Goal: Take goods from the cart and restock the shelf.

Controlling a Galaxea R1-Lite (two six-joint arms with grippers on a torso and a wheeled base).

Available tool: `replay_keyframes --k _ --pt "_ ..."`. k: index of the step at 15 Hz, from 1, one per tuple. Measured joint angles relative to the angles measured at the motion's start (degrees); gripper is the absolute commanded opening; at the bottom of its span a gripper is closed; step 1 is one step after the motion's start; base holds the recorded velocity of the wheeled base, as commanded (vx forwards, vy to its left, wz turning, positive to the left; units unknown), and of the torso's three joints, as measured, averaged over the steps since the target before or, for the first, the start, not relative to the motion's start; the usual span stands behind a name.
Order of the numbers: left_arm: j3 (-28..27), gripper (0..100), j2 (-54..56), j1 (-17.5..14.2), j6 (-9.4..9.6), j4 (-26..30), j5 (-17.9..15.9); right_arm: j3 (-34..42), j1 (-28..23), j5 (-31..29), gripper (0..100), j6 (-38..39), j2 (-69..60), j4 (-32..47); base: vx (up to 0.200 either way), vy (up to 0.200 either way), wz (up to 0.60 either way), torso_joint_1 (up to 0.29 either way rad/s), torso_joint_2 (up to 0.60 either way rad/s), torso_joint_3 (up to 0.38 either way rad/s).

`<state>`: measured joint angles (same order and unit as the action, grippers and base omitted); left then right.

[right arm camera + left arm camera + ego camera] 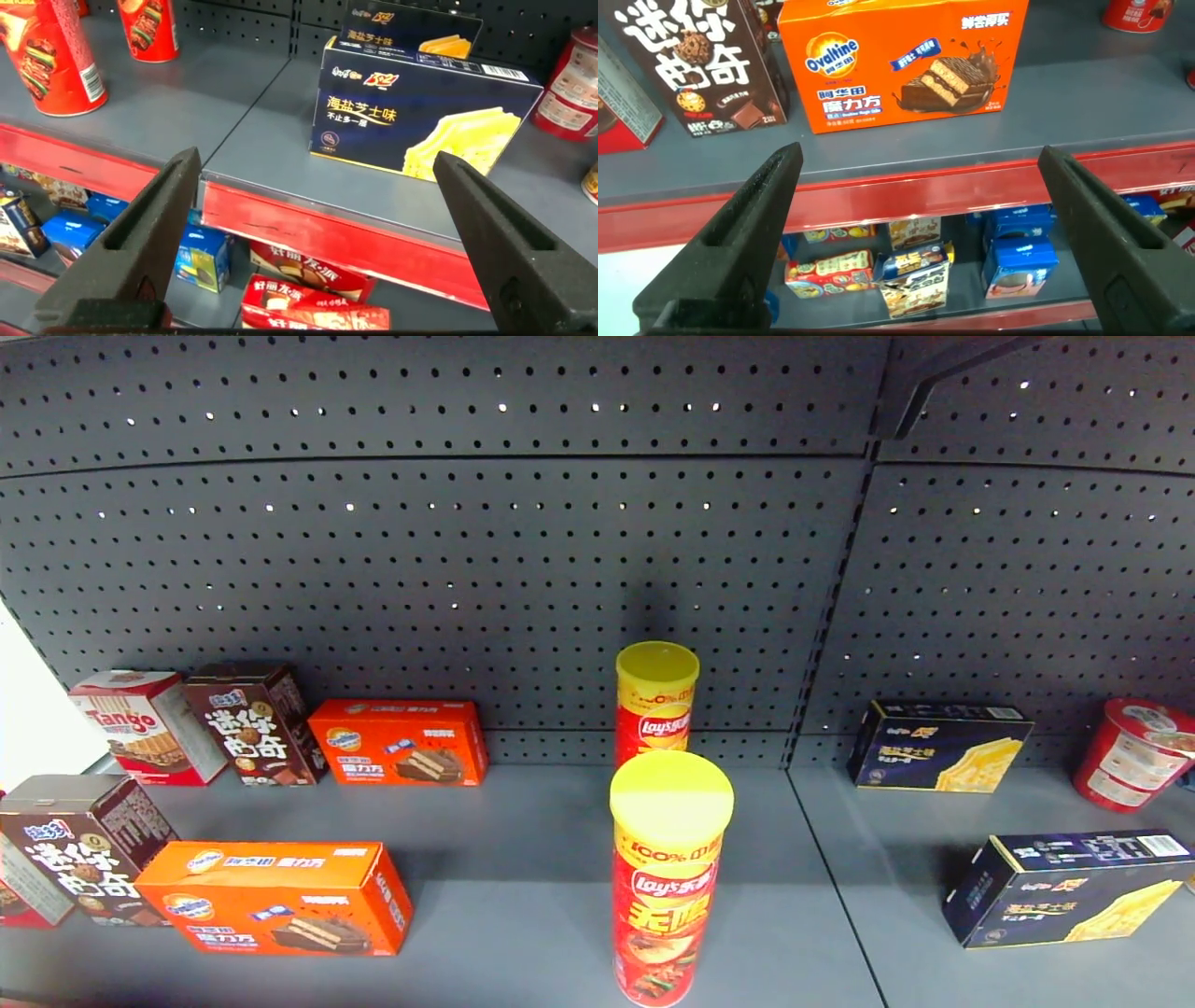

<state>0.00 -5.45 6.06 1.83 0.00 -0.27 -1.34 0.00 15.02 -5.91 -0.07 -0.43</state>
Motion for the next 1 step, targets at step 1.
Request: replay_keyframes --k 1 --pt "0.0 100 0.0 0.0 0.0 0.0 0.02 0.02 0.0 0.06 100 -0.02 0.0 0.0 0.0 0.0 0.0 0.0 0.0 0.0"
